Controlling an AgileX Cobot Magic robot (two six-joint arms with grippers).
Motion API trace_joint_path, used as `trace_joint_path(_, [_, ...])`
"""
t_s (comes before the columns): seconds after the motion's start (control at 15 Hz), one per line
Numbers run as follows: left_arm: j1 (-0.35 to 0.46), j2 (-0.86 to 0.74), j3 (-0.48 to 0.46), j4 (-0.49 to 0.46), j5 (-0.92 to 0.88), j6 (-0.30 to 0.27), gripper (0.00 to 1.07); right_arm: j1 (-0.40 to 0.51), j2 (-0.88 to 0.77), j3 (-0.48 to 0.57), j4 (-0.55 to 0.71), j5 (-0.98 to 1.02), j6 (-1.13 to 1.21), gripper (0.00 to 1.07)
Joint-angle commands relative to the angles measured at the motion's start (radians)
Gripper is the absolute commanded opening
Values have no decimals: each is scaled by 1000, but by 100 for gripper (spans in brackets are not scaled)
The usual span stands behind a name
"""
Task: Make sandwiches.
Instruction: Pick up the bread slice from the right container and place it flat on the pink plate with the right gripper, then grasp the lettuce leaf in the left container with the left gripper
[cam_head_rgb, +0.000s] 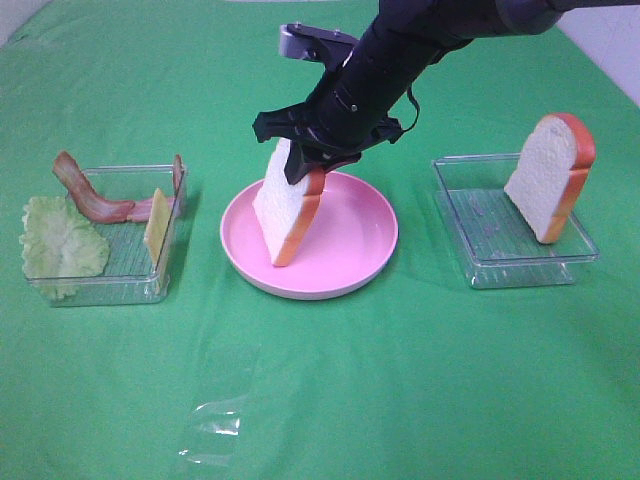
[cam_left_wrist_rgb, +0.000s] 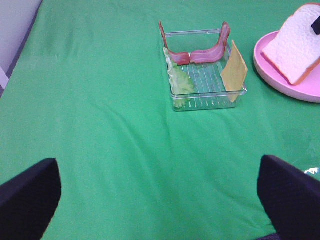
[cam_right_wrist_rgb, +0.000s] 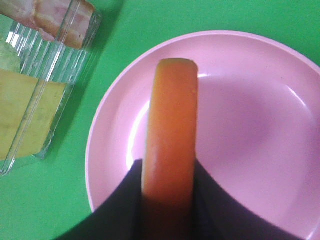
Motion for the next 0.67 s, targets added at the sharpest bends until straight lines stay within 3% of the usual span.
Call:
trace_joint_path(0.07, [3, -11, 2, -9, -3, 3, 100, 1, -8, 0, -69, -6, -2, 83])
trace_joint_path(0.13, [3, -11, 2, -9, -3, 3, 100, 1, -25, 0, -121, 9, -2, 97])
trace_joint_path(0.2, [3, -11, 2, -9, -3, 3, 100, 1, -35, 0, -153, 21, -2, 99])
trace_joint_path(0.47, [3, -11, 2, -9, -3, 3, 100, 1, -144, 0, -392, 149, 62, 99])
trace_joint_path(0.67, [3, -11, 2, -9, -3, 3, 100, 1, -211, 0, -456, 271, 95, 99])
